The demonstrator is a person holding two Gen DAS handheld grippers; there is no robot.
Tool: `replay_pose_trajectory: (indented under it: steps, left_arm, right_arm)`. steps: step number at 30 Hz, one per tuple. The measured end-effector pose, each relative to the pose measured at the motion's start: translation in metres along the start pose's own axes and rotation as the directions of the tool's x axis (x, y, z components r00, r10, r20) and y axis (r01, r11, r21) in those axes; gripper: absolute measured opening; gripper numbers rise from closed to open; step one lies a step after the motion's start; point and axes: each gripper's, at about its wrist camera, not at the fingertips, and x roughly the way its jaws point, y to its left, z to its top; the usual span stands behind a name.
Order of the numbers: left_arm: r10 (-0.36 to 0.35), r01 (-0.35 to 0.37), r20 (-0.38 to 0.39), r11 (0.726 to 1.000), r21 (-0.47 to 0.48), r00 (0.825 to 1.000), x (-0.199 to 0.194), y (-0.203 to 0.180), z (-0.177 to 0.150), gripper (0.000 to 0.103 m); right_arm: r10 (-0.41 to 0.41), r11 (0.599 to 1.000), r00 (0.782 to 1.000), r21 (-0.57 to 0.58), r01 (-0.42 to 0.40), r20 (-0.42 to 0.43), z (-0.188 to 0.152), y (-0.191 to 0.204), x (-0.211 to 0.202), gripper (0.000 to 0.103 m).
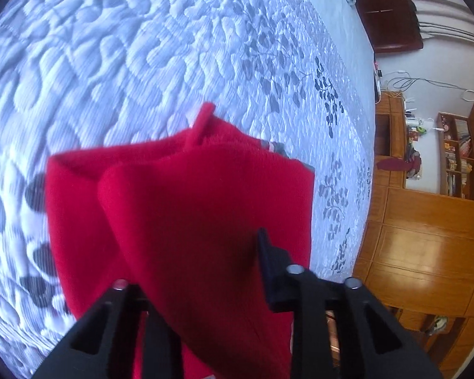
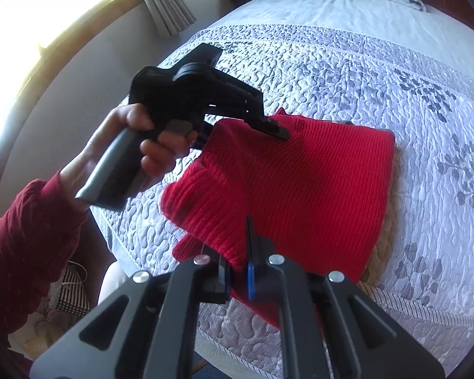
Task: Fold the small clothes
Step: 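Lift the gripped sweater edge with the left tool and fold it over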
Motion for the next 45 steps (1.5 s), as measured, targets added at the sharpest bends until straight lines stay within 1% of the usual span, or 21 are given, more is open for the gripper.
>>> replay_pose_trajectory:
  steps: [3, 6, 9, 12, 17, 21, 25, 29, 34, 40, 43, 45]
  left_arm:
    - [0.007, -0.008, 0.015, 0.999, 0.04, 1.0, -0.002, -0.006, 0.002, 0.013]
    - [0.028, -0.032, 0.041, 0.995, 0.099, 0.999, -0.006, -0.018, 0.0, 0.012]
    - [0.014, -0.022, 0.061, 0.991, 0.132, 0.998, -0.015, -0.029, -0.001, 0.012]
    - [-0.003, -0.013, 0.088, 0.982, 0.187, 0.996, -0.032, -0.045, -0.002, 0.012]
    - [0.011, -0.044, 0.129, 0.965, 0.26, 0.992, -0.055, -0.06, -0.004, 0.012]
    - [0.026, -0.065, 0.142, 0.959, 0.276, 0.99, -0.061, -0.052, -0.003, 0.012]
    - [0.065, -0.095, 0.122, 0.96, 0.262, 0.99, -0.051, -0.029, 0.0, 0.012]
    - [0.133, -0.157, 0.108, 0.954, 0.255, 0.985, -0.033, -0.008, 0.001, 0.012]
    - [0.114, -0.134, 0.1, 0.966, 0.219, 0.988, -0.026, 0.014, 0.003, 0.013]
    - [0.107, -0.127, 0.104, 0.969, 0.213, 0.989, -0.025, 0.021, 0.003, 0.014]
    - [0.11, -0.132, 0.11, 0.969, 0.21, 0.988, -0.025, 0.02, 0.002, 0.015]
    - [0.117, -0.139, 0.114, 0.968, 0.207, 0.986, -0.024, 0.019, 0.001, 0.018]
  right_arm:
    - [0.007, 1.0, 1.0, 0.001, -0.007, 0.001, -0.001, -0.001, 0.0, 0.006]
    - [0.021, 1.0, 1.0, 0.007, -0.021, -0.001, 0.0, 0.001, 0.001, 0.006]
    - [0.044, 0.999, 0.999, 0.0, -0.044, -0.005, 0.0, 0.008, 0.001, 0.006]
    - [0.043, 0.999, 0.999, -0.028, -0.043, -0.001, 0.003, 0.02, 0.0, 0.006]
    - [0.057, 0.997, 0.998, -0.053, -0.057, 0.004, 0.007, 0.035, 0.002, 0.006]
    - [0.053, 0.995, 0.998, -0.081, -0.054, -0.015, 0.007, 0.048, 0.016, 0.006]
    - [0.019, 0.994, 0.998, -0.102, -0.026, -0.064, 0.0, 0.053, 0.041, 0.006]
    - [0.002, 0.996, 0.993, -0.085, -0.012, -0.122, -0.01, 0.05, 0.066, 0.006]
    - [0.006, 0.999, 0.987, -0.048, -0.014, -0.161, -0.021, 0.045, 0.087, 0.006]
    - [0.004, 1.0, 0.983, -0.03, -0.009, -0.182, -0.025, 0.044, 0.098, 0.007]
    - [0.007, 1.0, 0.982, -0.02, -0.011, -0.191, -0.027, 0.042, 0.101, 0.011]
    - [0.004, 1.0, 0.98, -0.025, -0.009, -0.2, -0.029, 0.044, 0.102, 0.014]
